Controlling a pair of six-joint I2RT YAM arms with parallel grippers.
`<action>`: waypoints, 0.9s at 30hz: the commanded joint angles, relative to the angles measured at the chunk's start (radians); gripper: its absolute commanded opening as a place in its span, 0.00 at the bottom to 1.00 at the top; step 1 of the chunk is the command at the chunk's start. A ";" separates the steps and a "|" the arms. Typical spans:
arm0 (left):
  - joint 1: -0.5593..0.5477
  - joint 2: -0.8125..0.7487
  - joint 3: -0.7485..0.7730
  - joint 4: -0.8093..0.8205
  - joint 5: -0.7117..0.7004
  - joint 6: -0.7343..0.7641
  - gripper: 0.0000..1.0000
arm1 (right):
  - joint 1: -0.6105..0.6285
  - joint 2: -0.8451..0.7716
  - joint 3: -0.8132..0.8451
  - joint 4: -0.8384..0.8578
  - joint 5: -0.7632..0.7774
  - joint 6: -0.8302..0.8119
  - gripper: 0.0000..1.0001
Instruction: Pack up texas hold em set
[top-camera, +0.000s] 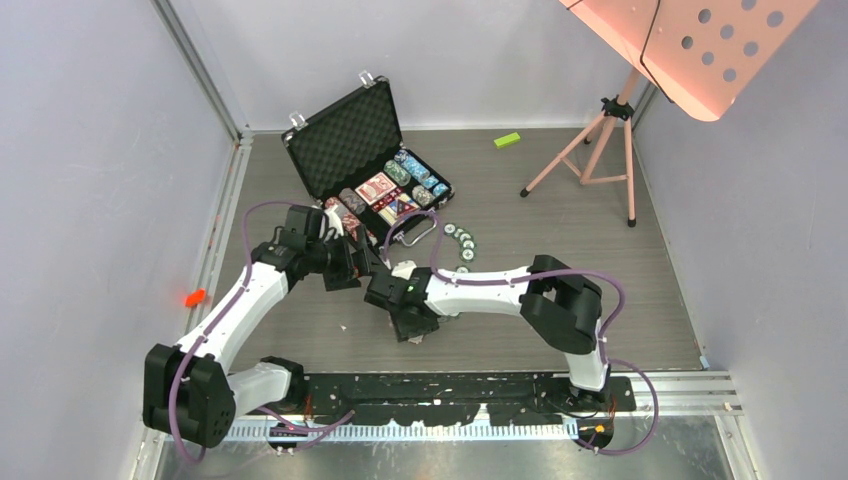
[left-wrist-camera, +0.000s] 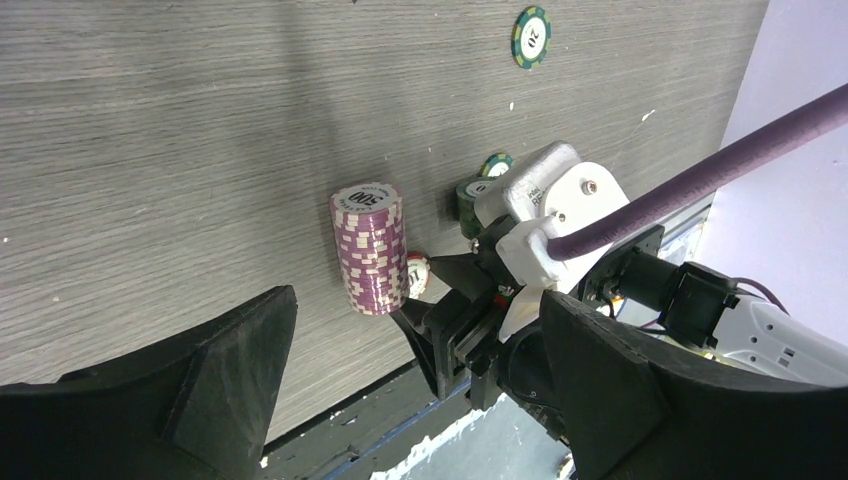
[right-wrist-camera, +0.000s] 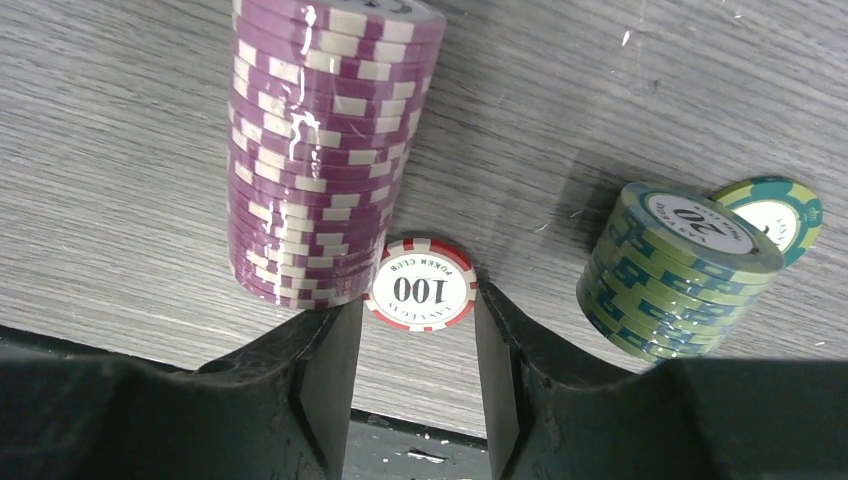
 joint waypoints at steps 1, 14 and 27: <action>-0.001 -0.032 0.037 0.026 0.025 0.007 0.95 | 0.003 -0.021 -0.049 -0.048 0.038 0.006 0.41; -0.001 -0.016 0.061 0.043 0.091 -0.008 0.94 | 0.009 -0.160 -0.034 -0.068 0.126 -0.054 0.37; -0.001 0.023 0.093 0.072 0.236 -0.055 0.94 | 0.008 -0.278 -0.054 -0.049 0.108 -0.094 0.45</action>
